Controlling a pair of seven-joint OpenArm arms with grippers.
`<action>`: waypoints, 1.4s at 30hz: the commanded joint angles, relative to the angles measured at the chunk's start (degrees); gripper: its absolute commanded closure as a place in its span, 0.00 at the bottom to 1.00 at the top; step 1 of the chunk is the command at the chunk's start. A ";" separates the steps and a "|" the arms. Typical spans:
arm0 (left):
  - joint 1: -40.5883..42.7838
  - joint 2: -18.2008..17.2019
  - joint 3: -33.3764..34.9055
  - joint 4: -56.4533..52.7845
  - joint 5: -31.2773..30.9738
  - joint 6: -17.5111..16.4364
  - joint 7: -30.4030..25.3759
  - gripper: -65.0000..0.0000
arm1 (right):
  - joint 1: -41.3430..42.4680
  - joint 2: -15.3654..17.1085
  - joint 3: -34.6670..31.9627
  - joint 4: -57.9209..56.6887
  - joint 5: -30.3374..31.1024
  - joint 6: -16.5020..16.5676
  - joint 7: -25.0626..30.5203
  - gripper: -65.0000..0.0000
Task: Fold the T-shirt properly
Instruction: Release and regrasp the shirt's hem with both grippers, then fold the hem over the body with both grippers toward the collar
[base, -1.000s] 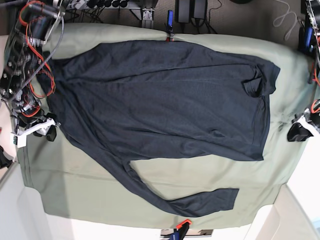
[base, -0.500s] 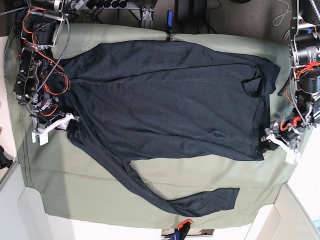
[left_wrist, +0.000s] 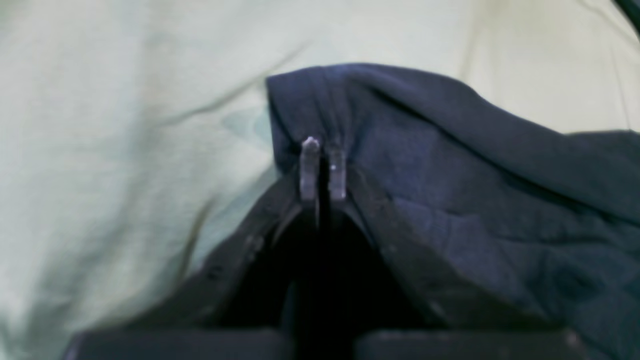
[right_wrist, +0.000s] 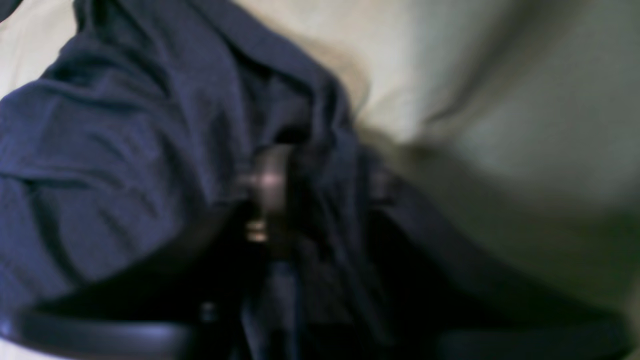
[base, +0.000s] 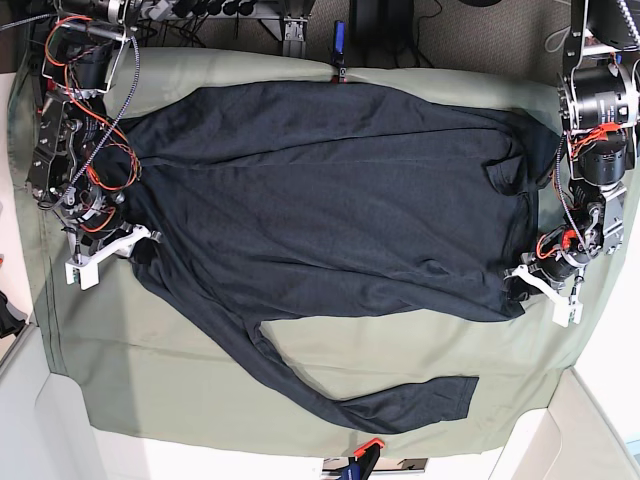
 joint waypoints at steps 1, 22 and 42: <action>-1.57 -1.62 -0.15 0.92 -1.55 -2.35 -1.46 1.00 | 1.27 0.59 0.11 0.81 0.85 0.98 0.94 0.94; 18.71 -13.40 -1.79 36.72 -7.82 -2.35 2.67 1.00 | -9.97 1.57 0.59 22.38 0.74 2.43 -1.07 1.00; 47.34 -9.68 -21.00 57.18 -9.94 -2.35 5.75 1.00 | -26.16 1.55 12.87 33.88 8.79 7.32 -1.73 1.00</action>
